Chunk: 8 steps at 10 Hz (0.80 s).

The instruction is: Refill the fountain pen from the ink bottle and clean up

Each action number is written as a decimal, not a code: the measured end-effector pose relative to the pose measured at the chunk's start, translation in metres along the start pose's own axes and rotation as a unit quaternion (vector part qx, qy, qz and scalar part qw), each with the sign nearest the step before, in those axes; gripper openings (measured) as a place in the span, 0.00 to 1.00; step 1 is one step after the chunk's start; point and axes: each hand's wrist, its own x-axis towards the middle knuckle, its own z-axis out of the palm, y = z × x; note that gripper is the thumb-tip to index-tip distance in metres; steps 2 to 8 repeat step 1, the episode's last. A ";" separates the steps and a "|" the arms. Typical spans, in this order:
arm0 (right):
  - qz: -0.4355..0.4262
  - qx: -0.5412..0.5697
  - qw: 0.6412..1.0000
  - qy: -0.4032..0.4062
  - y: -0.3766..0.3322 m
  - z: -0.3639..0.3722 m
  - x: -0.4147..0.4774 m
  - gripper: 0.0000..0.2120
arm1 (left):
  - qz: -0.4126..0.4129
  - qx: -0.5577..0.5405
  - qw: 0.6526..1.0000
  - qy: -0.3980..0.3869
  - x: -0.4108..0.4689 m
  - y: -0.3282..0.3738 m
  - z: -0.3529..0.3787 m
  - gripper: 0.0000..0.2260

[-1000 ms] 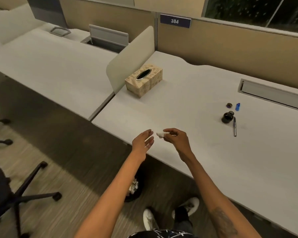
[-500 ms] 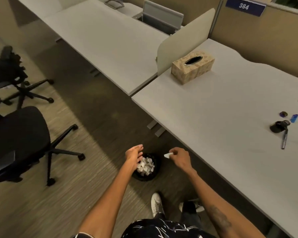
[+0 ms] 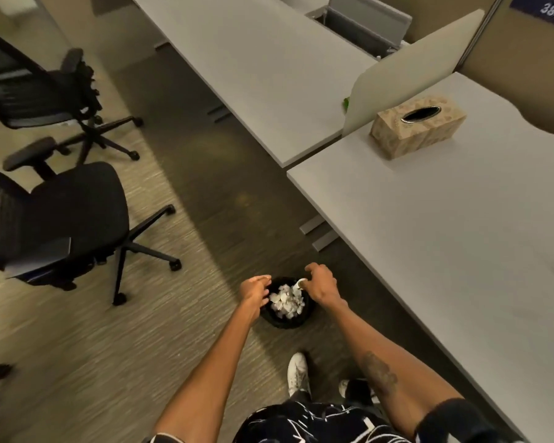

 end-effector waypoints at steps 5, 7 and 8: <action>-0.001 0.005 1.000 0.018 -0.009 -0.006 0.005 0.24 | 0.007 -0.012 1.000 0.013 0.003 0.002 0.000 0.13; -0.001 0.005 1.000 0.018 -0.009 -0.006 0.005 0.24 | 0.007 -0.012 1.000 0.013 0.003 0.002 0.000 0.13; -0.001 0.005 1.000 0.018 -0.009 -0.006 0.005 0.24 | 0.007 -0.012 1.000 0.013 0.003 0.002 0.000 0.13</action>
